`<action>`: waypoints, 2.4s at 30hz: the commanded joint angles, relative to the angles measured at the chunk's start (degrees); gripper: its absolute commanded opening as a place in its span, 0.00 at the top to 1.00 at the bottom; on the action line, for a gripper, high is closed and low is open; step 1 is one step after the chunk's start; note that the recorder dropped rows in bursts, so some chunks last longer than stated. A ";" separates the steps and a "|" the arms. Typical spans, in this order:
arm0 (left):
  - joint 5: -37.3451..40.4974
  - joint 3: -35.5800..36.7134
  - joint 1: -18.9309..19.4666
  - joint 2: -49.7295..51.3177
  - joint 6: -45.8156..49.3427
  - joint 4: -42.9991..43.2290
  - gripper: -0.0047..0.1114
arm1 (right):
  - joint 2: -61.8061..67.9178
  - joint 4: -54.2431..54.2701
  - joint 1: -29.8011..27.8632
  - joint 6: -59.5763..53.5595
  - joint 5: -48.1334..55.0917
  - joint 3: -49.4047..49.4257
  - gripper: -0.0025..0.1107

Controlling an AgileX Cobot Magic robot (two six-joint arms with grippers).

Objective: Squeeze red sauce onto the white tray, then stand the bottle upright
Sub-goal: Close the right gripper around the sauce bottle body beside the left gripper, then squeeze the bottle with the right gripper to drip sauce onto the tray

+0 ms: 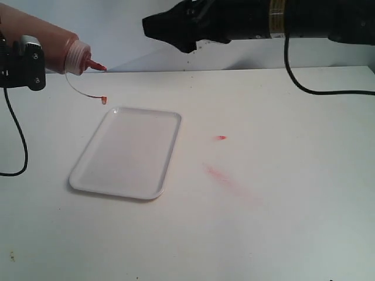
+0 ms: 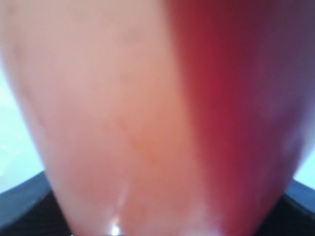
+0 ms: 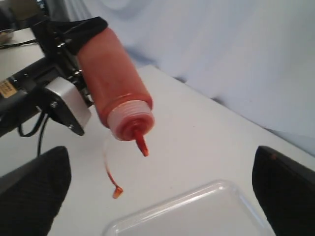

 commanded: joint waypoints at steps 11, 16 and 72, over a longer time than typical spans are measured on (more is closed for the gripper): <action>-2.71 -0.56 0.11 0.52 -0.93 3.87 0.96 | 15.49 -7.02 11.00 0.71 7.74 -19.07 0.18; -3.01 -0.56 0.11 3.21 -0.93 4.92 0.96 | 19.17 -9.30 12.89 0.71 11.37 -23.71 0.18; -6.36 -0.57 0.11 4.45 -0.93 7.39 0.96 | 33.94 -10.89 20.04 -2.91 17.71 -38.40 0.27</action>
